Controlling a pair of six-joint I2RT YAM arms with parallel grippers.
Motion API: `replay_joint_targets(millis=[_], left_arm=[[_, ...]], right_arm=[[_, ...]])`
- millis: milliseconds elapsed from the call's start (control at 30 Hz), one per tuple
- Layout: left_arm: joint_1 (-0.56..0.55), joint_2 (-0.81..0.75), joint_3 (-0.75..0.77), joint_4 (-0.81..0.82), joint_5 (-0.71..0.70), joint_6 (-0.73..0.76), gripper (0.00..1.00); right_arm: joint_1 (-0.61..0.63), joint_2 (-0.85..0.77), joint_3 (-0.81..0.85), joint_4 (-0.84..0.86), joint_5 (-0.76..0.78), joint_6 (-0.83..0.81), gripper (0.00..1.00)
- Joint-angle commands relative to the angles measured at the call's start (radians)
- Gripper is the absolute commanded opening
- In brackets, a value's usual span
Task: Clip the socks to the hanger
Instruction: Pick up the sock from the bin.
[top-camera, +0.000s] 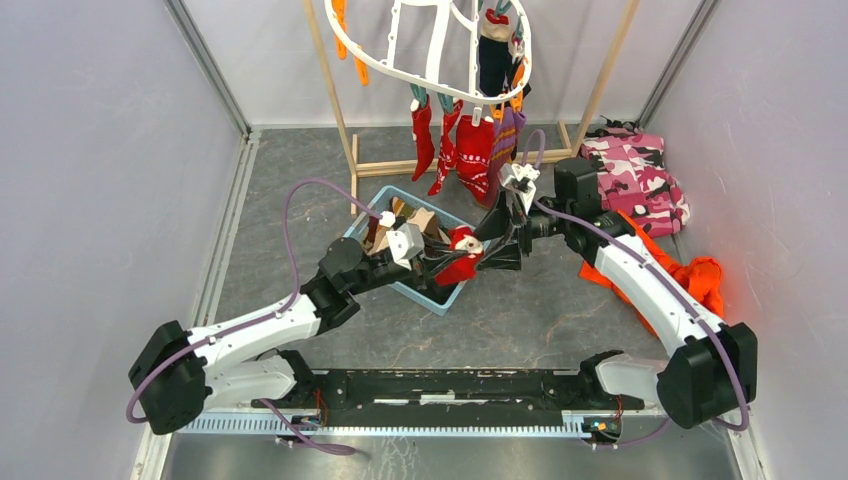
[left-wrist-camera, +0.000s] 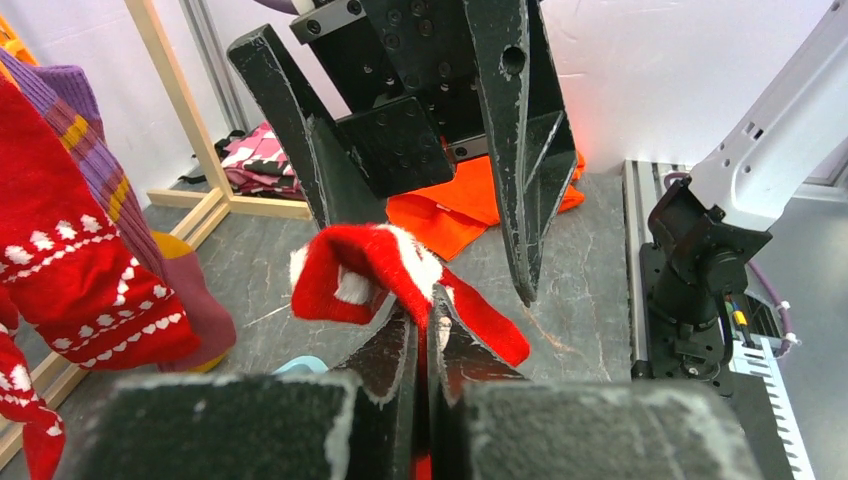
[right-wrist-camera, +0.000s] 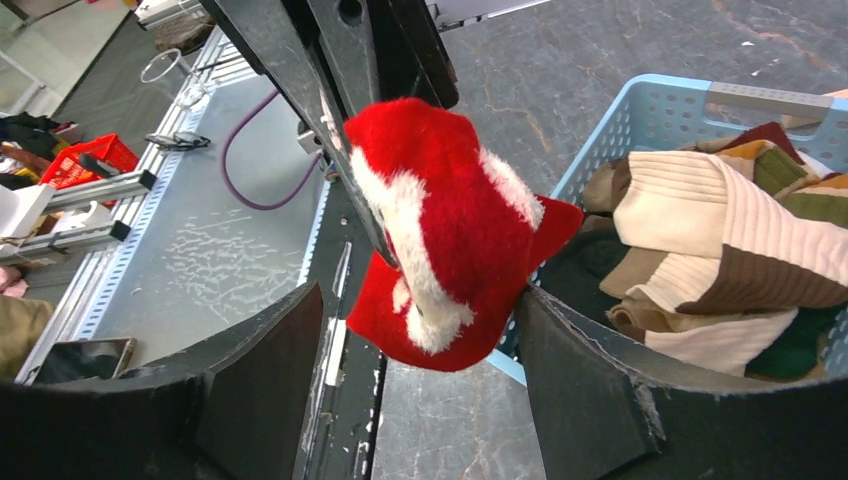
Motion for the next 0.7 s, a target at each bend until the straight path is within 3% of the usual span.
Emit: replay_joint_targets(millis=[0, 300, 667], left_arm=[[-0.012, 0.008, 0.047, 0.004, -0.024, 0.085, 0.02], [-0.014, -0.006, -0.005, 0.001, -0.072, 0.058, 0.02], [-0.014, -0.025, -0.052, 0.038, -0.099, 0.007, 0.02]], right_arm=[[0.007, 0.006, 0.053, 0.053, -0.037, 0.056, 0.75], [-0.004, 0.014, 0.111, -0.019, -0.045, -0.026, 0.65], [-0.005, 0.004, 0.1, -0.04, 0.002, -0.073, 0.15]])
